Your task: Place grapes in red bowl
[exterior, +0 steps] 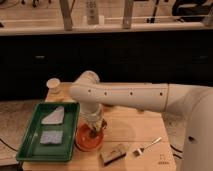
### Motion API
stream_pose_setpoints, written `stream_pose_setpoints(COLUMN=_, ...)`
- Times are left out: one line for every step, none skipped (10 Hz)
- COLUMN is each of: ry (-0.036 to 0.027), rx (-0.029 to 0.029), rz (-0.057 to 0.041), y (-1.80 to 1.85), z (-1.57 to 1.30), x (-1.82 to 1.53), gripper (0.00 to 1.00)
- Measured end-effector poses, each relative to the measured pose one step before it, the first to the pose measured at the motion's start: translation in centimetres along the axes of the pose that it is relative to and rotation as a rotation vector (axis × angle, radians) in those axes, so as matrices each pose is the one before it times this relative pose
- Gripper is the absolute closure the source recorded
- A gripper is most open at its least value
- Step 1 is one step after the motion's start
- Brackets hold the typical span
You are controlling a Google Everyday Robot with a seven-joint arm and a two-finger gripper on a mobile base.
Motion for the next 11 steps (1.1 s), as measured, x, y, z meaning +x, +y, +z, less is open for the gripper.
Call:
stream_pose_setpoints(ry=-0.00013, rx=-0.00022, rz=-0.00006, y=-0.003, z=-0.006, x=-0.003, gripper=0.84)
stream_pose_setpoints(ry=-0.00123, rx=-0.00149, rz=0.00043, y=0.029, z=-0.014, x=-0.012, gripper=0.84)
stream_pose_setpoints(ry=-0.00046, rx=-0.00122, rz=0.00003, y=0.011, z=0.017, x=0.004, gripper=0.86)
stream_pose_setpoints(ry=-0.00028, rx=-0.00092, rz=-0.00022, y=-0.003, z=-0.010, x=-0.007, gripper=0.89)
stream_pose_setpoints(ry=-0.00055, rx=-0.00097, rz=-0.00008, y=0.005, z=0.006, x=-0.007, gripper=0.89)
stream_pose_setpoints(ry=-0.00189, rx=-0.00275, rz=0.00091, y=0.055, z=0.013, x=0.002, gripper=0.89)
stream_pose_setpoints(ry=-0.00083, rx=-0.00291, rz=0.00098, y=0.062, z=-0.002, x=0.022, gripper=0.89)
stream_pose_setpoints(ry=-0.00072, rx=-0.00075, rz=-0.00068, y=-0.034, z=-0.008, x=-0.032, gripper=0.89)
stream_pose_setpoints(ry=-0.00013, rx=-0.00102, rz=-0.00053, y=-0.032, z=0.014, x=-0.014, gripper=0.89)
stream_pose_setpoints(ry=-0.00109, rx=-0.00249, rz=-0.00031, y=0.050, z=-0.014, x=-0.010, gripper=0.89)
stream_pose_setpoints(ry=-0.00082, rx=-0.00428, rz=0.00136, y=0.107, z=0.015, x=0.036, gripper=0.89)
